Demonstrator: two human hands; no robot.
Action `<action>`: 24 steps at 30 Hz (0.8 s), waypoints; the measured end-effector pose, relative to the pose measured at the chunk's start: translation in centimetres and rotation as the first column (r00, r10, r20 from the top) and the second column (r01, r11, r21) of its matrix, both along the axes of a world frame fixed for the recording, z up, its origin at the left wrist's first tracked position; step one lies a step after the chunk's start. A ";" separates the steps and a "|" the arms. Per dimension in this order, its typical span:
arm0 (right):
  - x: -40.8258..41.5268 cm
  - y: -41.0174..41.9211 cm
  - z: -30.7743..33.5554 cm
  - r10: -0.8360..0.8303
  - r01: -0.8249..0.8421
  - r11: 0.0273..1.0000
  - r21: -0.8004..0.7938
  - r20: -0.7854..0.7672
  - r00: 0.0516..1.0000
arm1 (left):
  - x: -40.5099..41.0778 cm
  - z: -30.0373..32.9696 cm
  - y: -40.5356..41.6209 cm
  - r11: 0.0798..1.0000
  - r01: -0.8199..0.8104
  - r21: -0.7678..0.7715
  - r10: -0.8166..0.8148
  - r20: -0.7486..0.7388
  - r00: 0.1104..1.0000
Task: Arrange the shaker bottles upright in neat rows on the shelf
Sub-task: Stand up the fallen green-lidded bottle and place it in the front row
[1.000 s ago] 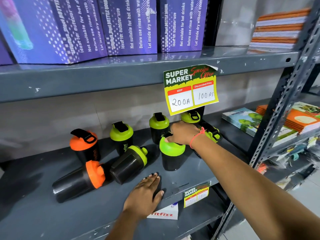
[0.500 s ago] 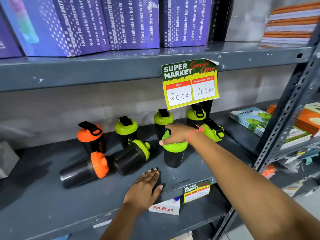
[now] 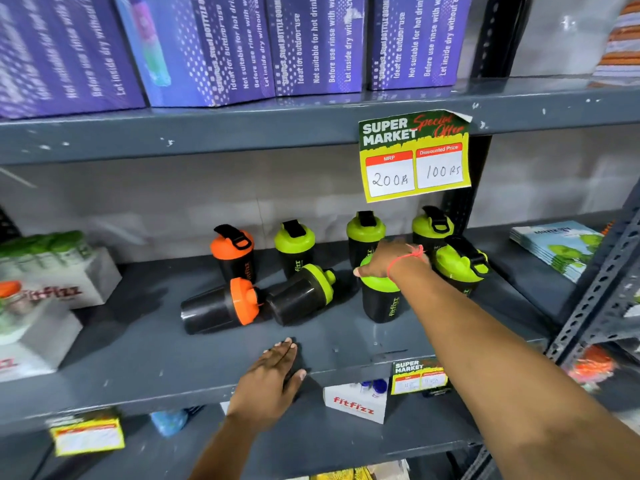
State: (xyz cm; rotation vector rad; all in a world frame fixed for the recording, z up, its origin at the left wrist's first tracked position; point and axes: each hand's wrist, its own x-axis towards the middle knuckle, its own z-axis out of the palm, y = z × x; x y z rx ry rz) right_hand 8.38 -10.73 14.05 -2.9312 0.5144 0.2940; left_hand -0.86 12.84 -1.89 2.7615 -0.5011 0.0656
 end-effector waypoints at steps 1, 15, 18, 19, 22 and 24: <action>-0.2 0.1 0.1 -0.006 0.007 1.000 -0.016 0.015 1.000 | -0.3 0.1 0.7 1.000 -0.020 0.006 0.020 -0.005 1.000; 1.2 11.5 -6.0 -0.255 0.026 0.810 0.585 0.312 0.915 | 2.2 0.6 7.4 0.975 0.121 0.186 -0.129 0.031 0.991; 2.8 12.2 -7.7 -0.480 0.188 0.674 0.714 0.230 0.847 | 2.8 0.3 7.9 0.969 0.150 0.198 -0.176 0.124 0.976; 3.3 12.4 -8.2 -0.545 0.214 0.611 0.762 0.208 0.813 | 3.0 -0.1 8.1 0.970 0.176 0.168 -0.192 0.084 0.978; 4.4 12.8 -9.2 -0.662 0.218 0.439 0.871 0.150 0.734 | 3.6 -0.9 8.2 0.968 0.191 0.160 -0.202 0.058 0.978; 4.7 12.9 -9.5 -0.658 0.200 0.430 0.880 0.154 0.737 | 3.7 -1.0 8.3 0.966 0.199 0.163 -0.211 0.056 0.976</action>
